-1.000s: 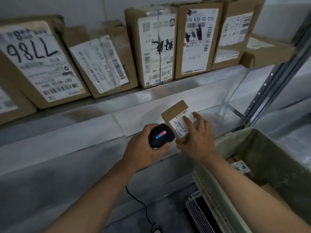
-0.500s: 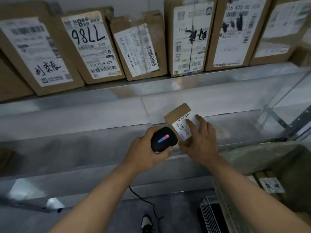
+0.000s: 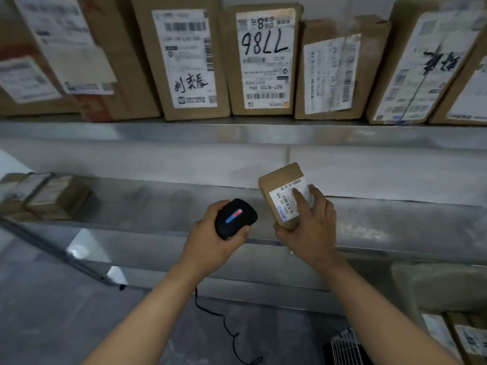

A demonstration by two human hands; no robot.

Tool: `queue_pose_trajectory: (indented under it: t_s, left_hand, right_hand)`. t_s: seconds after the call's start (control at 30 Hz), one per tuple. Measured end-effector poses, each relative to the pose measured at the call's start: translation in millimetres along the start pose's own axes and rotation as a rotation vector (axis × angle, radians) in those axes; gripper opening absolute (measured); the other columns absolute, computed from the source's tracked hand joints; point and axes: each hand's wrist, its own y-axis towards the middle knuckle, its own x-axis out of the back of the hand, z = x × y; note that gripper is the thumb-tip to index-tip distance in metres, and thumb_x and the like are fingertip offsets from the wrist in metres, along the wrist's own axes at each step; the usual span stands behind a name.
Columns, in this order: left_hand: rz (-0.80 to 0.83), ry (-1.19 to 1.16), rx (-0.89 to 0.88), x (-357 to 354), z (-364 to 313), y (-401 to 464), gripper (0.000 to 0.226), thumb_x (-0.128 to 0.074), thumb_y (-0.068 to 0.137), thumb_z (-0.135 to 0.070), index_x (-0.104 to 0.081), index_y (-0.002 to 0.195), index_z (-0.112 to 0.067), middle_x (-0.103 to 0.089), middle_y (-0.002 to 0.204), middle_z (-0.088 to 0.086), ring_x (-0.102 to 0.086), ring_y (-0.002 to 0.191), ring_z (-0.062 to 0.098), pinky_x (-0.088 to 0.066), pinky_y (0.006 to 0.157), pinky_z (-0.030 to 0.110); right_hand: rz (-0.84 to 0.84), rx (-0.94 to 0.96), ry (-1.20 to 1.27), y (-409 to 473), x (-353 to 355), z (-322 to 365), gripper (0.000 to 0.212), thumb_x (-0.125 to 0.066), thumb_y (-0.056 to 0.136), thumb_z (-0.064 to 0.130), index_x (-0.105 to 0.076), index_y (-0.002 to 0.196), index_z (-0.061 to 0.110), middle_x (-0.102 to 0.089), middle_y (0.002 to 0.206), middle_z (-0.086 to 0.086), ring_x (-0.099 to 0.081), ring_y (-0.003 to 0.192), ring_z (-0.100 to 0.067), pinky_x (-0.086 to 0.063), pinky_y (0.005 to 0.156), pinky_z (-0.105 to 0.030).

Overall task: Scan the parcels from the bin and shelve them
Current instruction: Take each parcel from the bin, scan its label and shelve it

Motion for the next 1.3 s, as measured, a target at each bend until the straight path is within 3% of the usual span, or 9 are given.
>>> queue_pose_trajectory:
  t_s: [0.2,0.33,0.5,0.7,0.9,1.03,1.17,1.3]
  left_hand:
    - [-0.214,-0.039,0.091,68.6,48.4,-23.4,0.059,-0.088,0.078,-0.037,-0.058,0.129,-0.032,-0.066,0.106,-0.029,-0.062,0.095,-0.016,-0.044,0.074,0.002]
    - [-0.319,-0.05,0.128,119.8,80.8,-37.5,0.064,-0.081,0.071,-0.058,-0.058,0.127,-0.038,-0.067,0.106,-0.033,-0.064,0.097,-0.009,-0.048,0.077,0.007]
    - [-0.445,-0.028,0.201,182.1,121.0,-54.4,0.058,-0.087,0.078,-0.041,-0.058,0.128,-0.034,-0.063,0.103,-0.031,-0.059,0.092,-0.019,-0.044,0.072,0.002]
    - [-0.587,-0.023,0.281,244.5,162.9,-85.4,0.06,-0.081,0.072,-0.06,-0.057,0.125,-0.044,-0.064,0.103,-0.039,-0.063,0.095,-0.012,-0.049,0.078,0.009]
    - [-0.71,0.001,0.393,293.1,197.2,-102.3,0.059,-0.087,0.078,-0.044,-0.059,0.129,-0.034,-0.064,0.099,-0.029,-0.065,0.09,-0.001,-0.044,0.073,0.001]
    - [-0.748,-0.001,0.44,318.2,219.5,-102.4,0.062,-0.084,0.075,-0.054,-0.058,0.129,-0.037,-0.065,0.099,-0.029,-0.067,0.093,0.001,-0.052,0.078,0.013]
    - [-0.778,0.033,0.468,340.0,242.7,-89.4,0.078,-0.07,0.066,-0.072,-0.059,0.132,-0.032,-0.072,0.107,-0.017,-0.069,0.096,0.004,-0.056,0.081,0.023]
    - [-0.729,0.036,0.507,357.5,265.3,-61.6,0.071,-0.082,0.075,-0.059,-0.057,0.135,-0.031,-0.071,0.112,-0.011,-0.068,0.099,0.008,-0.057,0.083,0.027]
  right_hand:
    - [0.029,0.098,0.061,5.9,-42.8,90.0,0.1,-0.084,0.066,0.057,-0.046,0.148,0.015,-0.032,0.155,-0.026,-0.033,0.131,-0.042,-0.037,0.106,-0.055]
    - [0.041,0.151,0.119,9.9,-72.7,150.6,0.099,-0.086,0.066,0.056,-0.047,0.146,0.014,-0.033,0.153,-0.027,-0.031,0.13,-0.039,-0.04,0.104,-0.058]
    - [0.061,0.244,0.173,14.9,-111.0,227.6,0.097,-0.087,0.066,0.053,-0.047,0.146,0.015,-0.035,0.151,-0.026,-0.037,0.129,-0.043,-0.041,0.103,-0.058]
    - [0.12,0.307,0.196,15.8,-153.1,310.8,0.095,-0.083,0.07,0.06,-0.044,0.148,0.021,-0.032,0.155,-0.022,-0.037,0.132,-0.044,-0.035,0.107,-0.056]
    - [0.172,0.363,0.28,15.8,-193.9,380.1,0.093,-0.087,0.068,0.055,-0.05,0.145,0.018,-0.035,0.153,-0.022,-0.037,0.134,-0.043,-0.036,0.107,-0.054]
    - [0.187,0.371,0.301,20.2,-222.5,418.1,0.09,-0.089,0.065,0.053,-0.055,0.14,0.016,-0.039,0.149,-0.024,-0.038,0.13,-0.042,-0.035,0.106,-0.054]
    - [0.248,0.339,0.309,29.5,-256.9,444.3,0.092,-0.087,0.065,0.056,-0.054,0.142,0.019,-0.037,0.15,-0.021,-0.037,0.128,-0.039,-0.035,0.106,-0.051]
    - [0.286,0.273,0.306,48.2,-300.2,454.9,0.091,-0.088,0.064,0.056,-0.057,0.139,0.016,-0.043,0.145,-0.023,-0.042,0.128,-0.042,-0.036,0.103,-0.049]
